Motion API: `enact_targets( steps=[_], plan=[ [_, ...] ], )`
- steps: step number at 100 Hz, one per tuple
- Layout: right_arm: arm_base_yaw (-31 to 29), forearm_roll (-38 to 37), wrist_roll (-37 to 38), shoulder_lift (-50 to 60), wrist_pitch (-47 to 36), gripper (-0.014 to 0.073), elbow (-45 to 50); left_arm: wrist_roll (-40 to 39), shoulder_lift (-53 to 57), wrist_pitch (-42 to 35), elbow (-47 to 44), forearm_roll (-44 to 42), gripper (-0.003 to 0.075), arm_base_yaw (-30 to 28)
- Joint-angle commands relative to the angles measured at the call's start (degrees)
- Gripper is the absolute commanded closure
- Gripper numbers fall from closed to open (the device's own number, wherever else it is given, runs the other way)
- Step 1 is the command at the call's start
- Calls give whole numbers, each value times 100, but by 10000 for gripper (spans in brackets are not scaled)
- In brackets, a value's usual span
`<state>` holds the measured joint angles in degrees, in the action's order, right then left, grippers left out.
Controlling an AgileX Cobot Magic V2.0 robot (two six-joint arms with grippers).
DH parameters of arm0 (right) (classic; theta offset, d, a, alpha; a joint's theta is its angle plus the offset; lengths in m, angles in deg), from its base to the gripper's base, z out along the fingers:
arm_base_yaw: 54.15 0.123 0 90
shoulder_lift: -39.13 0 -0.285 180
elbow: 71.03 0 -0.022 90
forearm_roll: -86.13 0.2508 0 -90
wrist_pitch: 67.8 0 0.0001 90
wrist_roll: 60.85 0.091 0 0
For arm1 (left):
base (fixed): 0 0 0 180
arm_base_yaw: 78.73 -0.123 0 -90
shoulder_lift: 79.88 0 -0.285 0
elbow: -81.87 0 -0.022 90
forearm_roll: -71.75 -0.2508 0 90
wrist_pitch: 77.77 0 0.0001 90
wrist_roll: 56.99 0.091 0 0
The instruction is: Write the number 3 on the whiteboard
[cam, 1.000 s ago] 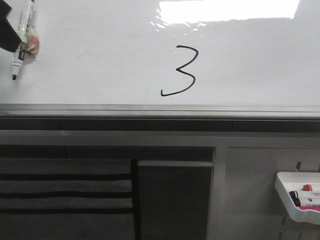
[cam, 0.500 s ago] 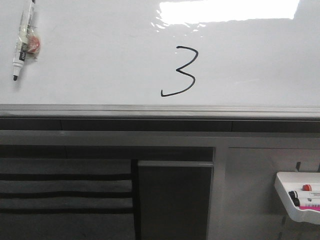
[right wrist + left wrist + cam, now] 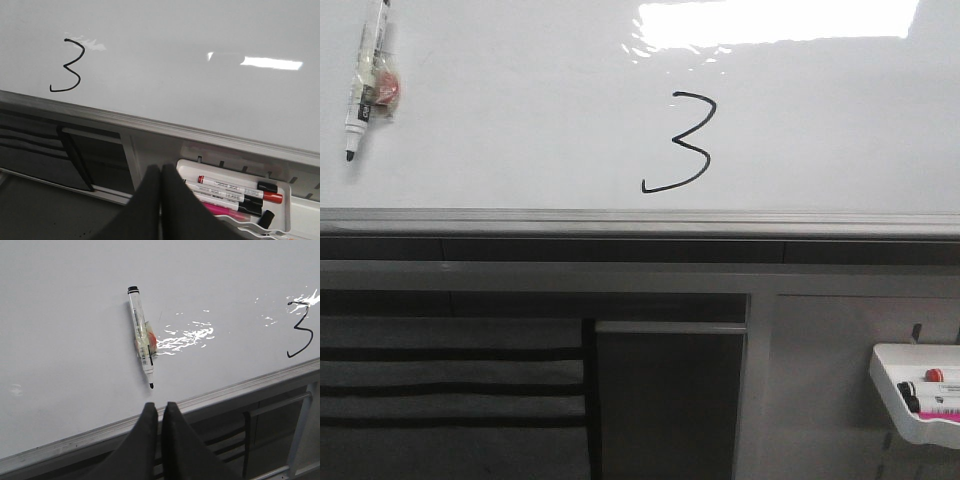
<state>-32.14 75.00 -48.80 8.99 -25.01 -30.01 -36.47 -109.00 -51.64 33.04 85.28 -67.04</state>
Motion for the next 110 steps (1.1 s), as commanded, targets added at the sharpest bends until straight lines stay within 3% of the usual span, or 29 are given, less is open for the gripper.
enact_targets(
  steps=[1, 35, 65, 75, 90, 110],
  plan=[
    [-38, -143, 6, -30, -408, 663, -114, -66, -35, -465, 96, 62, 741, -18],
    [-38, -143, 6, -30, -408, 663, -114, -66, 166, -597, -67, 62, 741, -27],
    [-38, -143, 6, -30, -408, 663, -114, -162, 1801, -1083, -912, -58, 741, -878],
    [-38, -143, 6, -30, -408, 663, -114, -709, 1903, -1499, -1370, -105, 741, -1022],
    [-38, -143, 6, -30, -408, 663, -114, -2323, 2173, -1805, -1975, -1353, 741, -1047],
    [-38, -143, 6, -30, -408, 663, -114, -2392, 2319, -3401, -2895, -1459, 741, -1047]
  ],
)
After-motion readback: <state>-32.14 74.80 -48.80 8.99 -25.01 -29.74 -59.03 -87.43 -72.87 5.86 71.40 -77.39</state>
